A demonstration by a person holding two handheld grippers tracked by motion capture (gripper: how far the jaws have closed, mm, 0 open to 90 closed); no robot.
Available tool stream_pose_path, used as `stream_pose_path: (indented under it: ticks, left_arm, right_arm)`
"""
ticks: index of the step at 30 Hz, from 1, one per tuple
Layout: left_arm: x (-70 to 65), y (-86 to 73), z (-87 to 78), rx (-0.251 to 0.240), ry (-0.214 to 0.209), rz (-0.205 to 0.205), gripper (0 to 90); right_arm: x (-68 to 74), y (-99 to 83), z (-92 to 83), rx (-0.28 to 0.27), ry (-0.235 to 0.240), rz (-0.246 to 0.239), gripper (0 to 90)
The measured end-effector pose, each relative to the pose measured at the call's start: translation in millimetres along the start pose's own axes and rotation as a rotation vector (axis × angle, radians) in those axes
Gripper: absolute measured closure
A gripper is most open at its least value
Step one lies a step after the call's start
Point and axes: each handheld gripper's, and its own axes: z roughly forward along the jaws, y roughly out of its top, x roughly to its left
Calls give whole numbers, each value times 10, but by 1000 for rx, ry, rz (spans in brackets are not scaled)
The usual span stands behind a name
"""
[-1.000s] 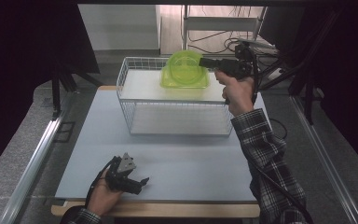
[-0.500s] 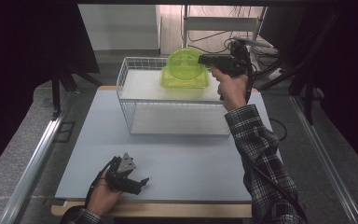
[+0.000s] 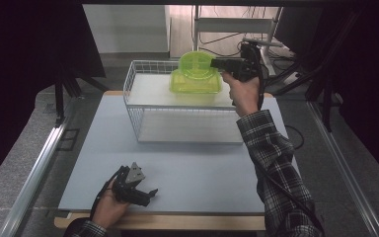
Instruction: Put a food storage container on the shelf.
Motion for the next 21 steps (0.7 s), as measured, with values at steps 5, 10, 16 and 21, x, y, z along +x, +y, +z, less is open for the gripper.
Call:
stream_pose_path:
  ticks: [5, 10, 16, 21]
  left_arm:
    - [2, 0, 1, 1, 1, 3, 51]
    - [-1, -1, 3, 3, -3, 2, 50]
    - [4, -2, -3, -1, -3, -3, 49]
    - [7, 3, -15, -16, -22, -11, 48]
  right_arm:
    - [-20, 18, 32, 6, -16, -7, 693]
    - [-30, 25, 55, 12, -13, -14, 625]
    - [-33, 25, 38, 14, 3, -31, 489]
    - [-48, 16, 2, 21, 23, -46, 400]
